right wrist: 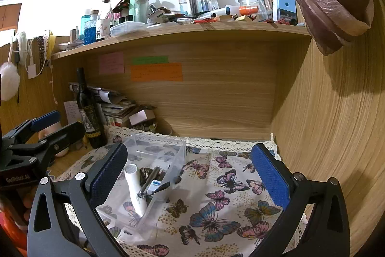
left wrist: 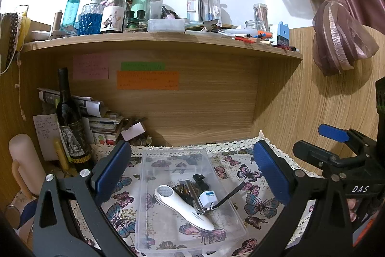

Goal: Organize rigid objects

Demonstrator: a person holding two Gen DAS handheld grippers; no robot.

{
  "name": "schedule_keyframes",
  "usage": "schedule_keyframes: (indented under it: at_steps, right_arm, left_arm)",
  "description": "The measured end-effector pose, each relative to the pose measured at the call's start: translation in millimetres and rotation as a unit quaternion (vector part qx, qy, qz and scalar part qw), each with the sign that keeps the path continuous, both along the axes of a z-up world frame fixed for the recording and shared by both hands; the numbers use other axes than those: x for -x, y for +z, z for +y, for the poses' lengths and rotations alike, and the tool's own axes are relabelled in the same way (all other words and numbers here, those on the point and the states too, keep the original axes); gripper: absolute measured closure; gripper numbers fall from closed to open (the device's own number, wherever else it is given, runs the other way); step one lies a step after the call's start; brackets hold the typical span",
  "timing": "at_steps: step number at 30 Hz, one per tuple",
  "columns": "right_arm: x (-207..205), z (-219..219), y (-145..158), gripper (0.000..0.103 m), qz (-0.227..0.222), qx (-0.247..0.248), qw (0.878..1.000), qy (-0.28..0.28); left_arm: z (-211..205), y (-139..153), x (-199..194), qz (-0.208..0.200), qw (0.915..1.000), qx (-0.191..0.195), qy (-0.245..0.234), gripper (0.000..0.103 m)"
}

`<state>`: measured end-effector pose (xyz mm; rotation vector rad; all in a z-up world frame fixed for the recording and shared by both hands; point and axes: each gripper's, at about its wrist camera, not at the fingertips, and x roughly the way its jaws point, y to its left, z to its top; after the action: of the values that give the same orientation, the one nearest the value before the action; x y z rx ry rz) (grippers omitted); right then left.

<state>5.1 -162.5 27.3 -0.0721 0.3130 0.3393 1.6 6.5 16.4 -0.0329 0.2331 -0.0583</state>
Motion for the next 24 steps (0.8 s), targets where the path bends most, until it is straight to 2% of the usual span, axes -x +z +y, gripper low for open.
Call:
schedule_keyframes:
  at_steps: [15, 24]
  right_arm:
    - [0.8, 1.6, 0.1, 0.000, 0.000, 0.000, 1.000, -0.003]
    - [-0.1, -0.1, -1.7, 0.000, 0.002, 0.001, 1.000, 0.004]
  left_arm:
    - [-3.7, -2.5, 0.6, -0.002, 1.0000, 0.000, -0.005, 0.000]
    - [0.9, -2.9, -0.9, 0.006, 0.9998, 0.015, -0.007, 0.000]
